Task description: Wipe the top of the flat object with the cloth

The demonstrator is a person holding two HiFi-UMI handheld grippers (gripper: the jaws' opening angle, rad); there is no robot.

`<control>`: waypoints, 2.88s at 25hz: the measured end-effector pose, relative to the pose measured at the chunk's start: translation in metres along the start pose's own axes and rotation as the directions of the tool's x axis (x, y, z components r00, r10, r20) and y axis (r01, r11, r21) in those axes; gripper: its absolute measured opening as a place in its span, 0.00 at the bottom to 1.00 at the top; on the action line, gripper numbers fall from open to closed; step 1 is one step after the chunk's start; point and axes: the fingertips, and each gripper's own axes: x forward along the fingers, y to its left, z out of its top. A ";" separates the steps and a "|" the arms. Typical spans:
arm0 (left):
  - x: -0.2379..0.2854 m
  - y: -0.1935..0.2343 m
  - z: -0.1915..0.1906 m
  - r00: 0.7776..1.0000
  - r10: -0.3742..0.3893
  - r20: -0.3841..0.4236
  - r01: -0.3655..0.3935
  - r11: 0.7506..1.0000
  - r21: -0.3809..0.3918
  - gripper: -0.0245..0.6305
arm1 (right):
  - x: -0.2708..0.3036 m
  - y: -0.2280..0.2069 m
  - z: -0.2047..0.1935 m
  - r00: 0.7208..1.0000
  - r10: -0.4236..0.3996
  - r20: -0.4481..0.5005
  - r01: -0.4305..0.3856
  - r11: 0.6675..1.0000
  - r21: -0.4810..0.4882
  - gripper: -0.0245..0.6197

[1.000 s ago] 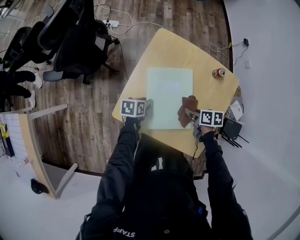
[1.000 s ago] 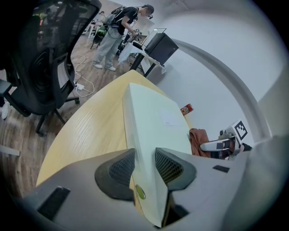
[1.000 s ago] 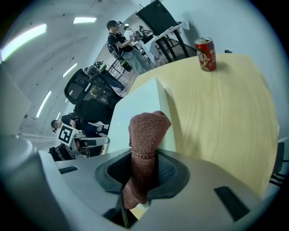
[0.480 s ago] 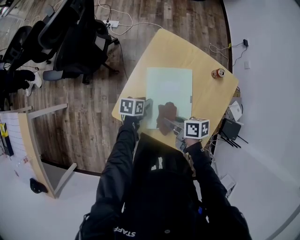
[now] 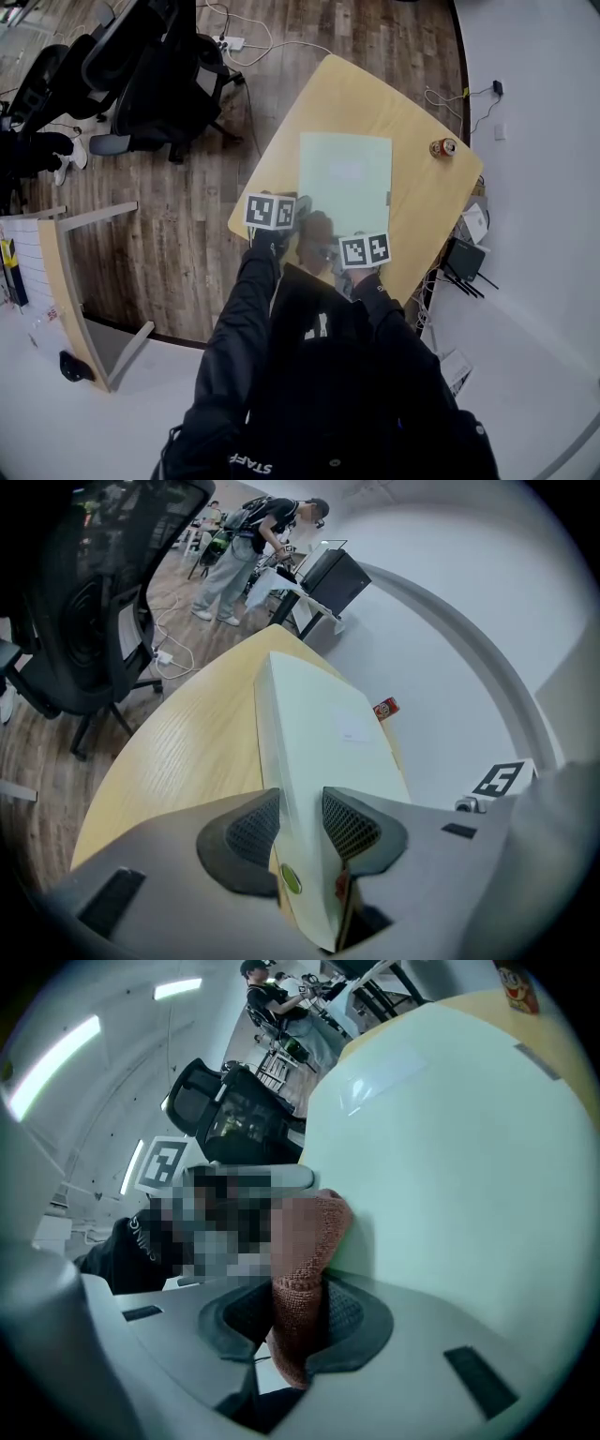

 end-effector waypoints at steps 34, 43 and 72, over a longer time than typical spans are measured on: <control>-0.056 -0.038 0.020 0.965 0.183 0.190 -0.203 0.975 0.093 0.28 | -0.210 -0.022 0.041 0.922 -0.178 0.344 0.270 0.932 -0.243 0.20; -0.186 -0.190 0.055 0.782 0.052 0.621 -0.254 0.937 0.241 0.09 | -0.294 0.123 0.077 0.781 -0.021 0.624 0.390 0.797 -0.462 0.20; -0.280 -0.354 0.065 0.590 -0.102 0.801 -0.378 0.842 0.385 0.09 | -0.395 0.232 0.069 0.554 0.106 0.826 0.605 0.631 -0.486 0.19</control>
